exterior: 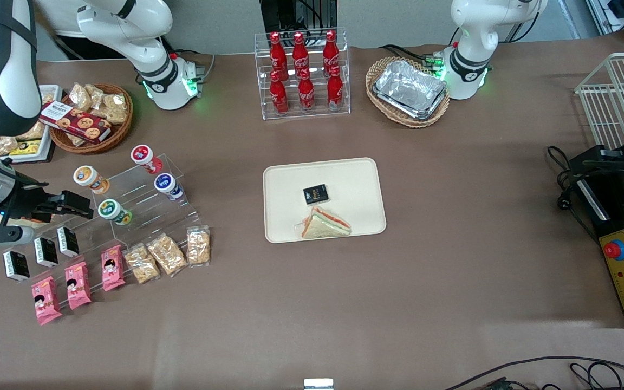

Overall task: Place green gum on tray
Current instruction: 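Move the right gripper toward the white-and-green gum bottle on the rack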

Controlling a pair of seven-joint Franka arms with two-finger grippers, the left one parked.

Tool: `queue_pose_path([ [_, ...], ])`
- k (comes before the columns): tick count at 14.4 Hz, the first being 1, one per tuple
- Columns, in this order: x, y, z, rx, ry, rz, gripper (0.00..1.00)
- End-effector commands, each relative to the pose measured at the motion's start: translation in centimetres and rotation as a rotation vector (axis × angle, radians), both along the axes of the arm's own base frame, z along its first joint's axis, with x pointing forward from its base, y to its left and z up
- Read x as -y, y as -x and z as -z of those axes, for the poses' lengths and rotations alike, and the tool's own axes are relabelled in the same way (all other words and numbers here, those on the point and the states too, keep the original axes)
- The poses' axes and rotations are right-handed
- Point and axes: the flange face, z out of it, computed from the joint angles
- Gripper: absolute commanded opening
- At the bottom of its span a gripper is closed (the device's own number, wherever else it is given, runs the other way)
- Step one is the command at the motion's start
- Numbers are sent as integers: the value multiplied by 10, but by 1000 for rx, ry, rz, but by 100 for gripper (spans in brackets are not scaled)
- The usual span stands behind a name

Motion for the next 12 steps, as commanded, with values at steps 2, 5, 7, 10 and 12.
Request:
queue_pose_path([
  [2, 6, 0, -3, 0, -23, -29, 100],
  [5, 23, 0, 0, 8, -29, -126, 100],
  [7, 26, 0, 5, 21, -29, -176, 100],
  [10, 33, 12, 15, 30, -34, -241, 100],
  [12, 43, 31, 30, 62, -33, -251, 100],
])
